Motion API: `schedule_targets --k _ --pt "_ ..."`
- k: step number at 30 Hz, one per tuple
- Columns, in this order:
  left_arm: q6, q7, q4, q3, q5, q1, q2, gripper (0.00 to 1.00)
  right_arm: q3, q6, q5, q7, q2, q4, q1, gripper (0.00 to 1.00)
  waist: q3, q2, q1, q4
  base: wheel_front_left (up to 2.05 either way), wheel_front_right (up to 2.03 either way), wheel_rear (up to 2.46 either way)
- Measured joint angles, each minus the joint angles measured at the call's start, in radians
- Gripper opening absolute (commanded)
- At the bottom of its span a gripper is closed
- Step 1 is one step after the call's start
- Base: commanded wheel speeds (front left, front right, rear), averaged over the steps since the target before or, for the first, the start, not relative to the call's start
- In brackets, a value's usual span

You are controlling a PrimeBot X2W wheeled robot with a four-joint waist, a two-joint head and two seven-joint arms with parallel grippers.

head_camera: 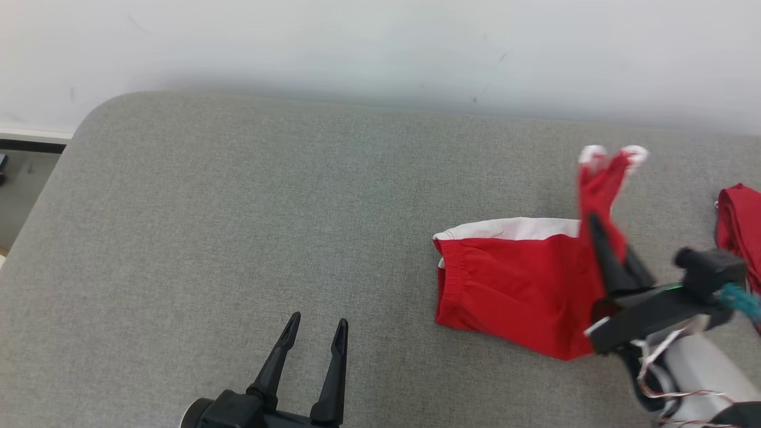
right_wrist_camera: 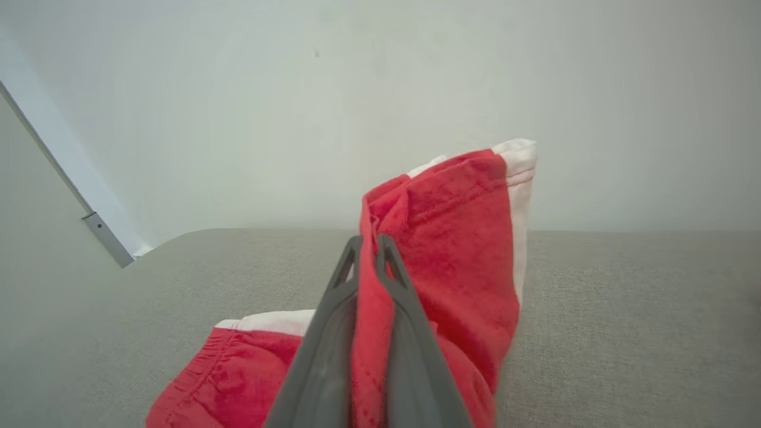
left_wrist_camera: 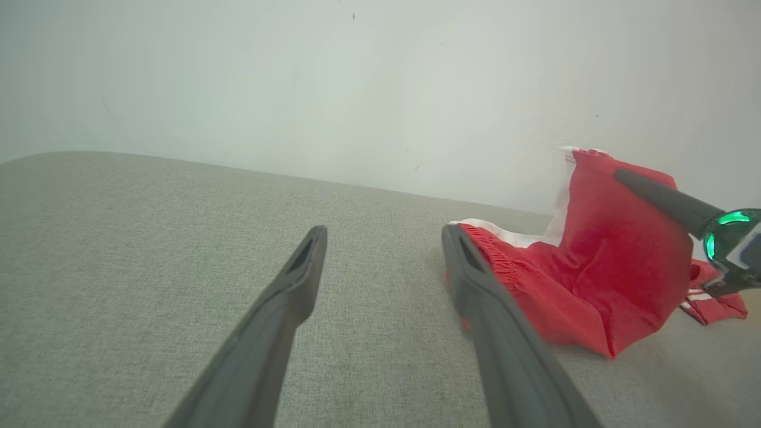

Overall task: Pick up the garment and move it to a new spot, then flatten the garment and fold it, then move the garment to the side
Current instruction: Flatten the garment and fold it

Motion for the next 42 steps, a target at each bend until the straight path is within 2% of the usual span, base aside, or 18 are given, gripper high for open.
schedule_targets --k 10,17,18,19,23,26,29,34,42 --pt "-0.001 0.000 -0.002 -0.001 0.000 0.006 -0.002 1.00 0.175 0.000 -0.056 0.000 0.097 0.027 -0.031 0.00 -0.002 0.0001 0.0001 0.017 0.00 0.00 0.00" --pt "-0.001 0.000 -0.001 -0.004 0.000 0.006 -0.004 1.00 0.275 0.000 -0.074 0.000 0.152 0.105 -0.050 0.00 -0.001 0.0001 0.0002 0.036 0.00 0.00 0.00" --pt "-0.001 0.000 -0.001 -0.005 0.000 0.006 -0.004 1.00 0.284 0.000 -0.074 0.000 0.160 0.110 -0.051 0.73 -0.002 0.0001 0.0002 0.037 0.00 0.00 0.00" --pt "-0.001 0.000 -0.001 -0.005 0.000 0.007 -0.004 1.00 0.291 0.000 -0.072 0.000 0.169 0.111 -0.051 1.00 -0.003 0.0001 0.0002 0.039 0.00 0.00 0.00" --pt "0.000 0.000 0.002 -0.008 -0.003 0.011 -0.005 1.00 0.331 0.000 -0.060 0.000 0.195 0.077 -0.030 1.00 -0.012 0.0001 0.0001 0.042 0.00 0.00 0.00" --pt "0.001 0.000 0.001 -0.005 -0.004 0.018 -0.005 1.00 0.374 0.000 -0.046 0.000 0.195 0.022 0.028 1.00 -0.020 0.0001 0.0001 0.040 0.00 0.00 0.00" --pt "0.005 0.000 0.001 -0.001 -0.004 0.028 -0.006 1.00 0.369 0.000 -0.047 0.000 0.188 -0.044 0.080 1.00 -0.028 0.0001 0.0001 0.032 0.00 0.00 0.00" --pt "0.013 0.000 -0.007 0.017 -0.004 0.049 -0.007 1.00 0.296 0.000 -0.091 0.000 0.178 -0.122 0.169 1.00 -0.044 0.0001 0.0001 0.007 0.00 0.00 0.00" --pt "0.026 0.000 -0.021 0.067 0.009 0.106 -0.007 1.00 0.113 0.000 -0.187 0.000 0.197 -0.199 0.283 1.00 -0.094 0.0001 0.0000 -0.044 0.00 0.00 0.00"
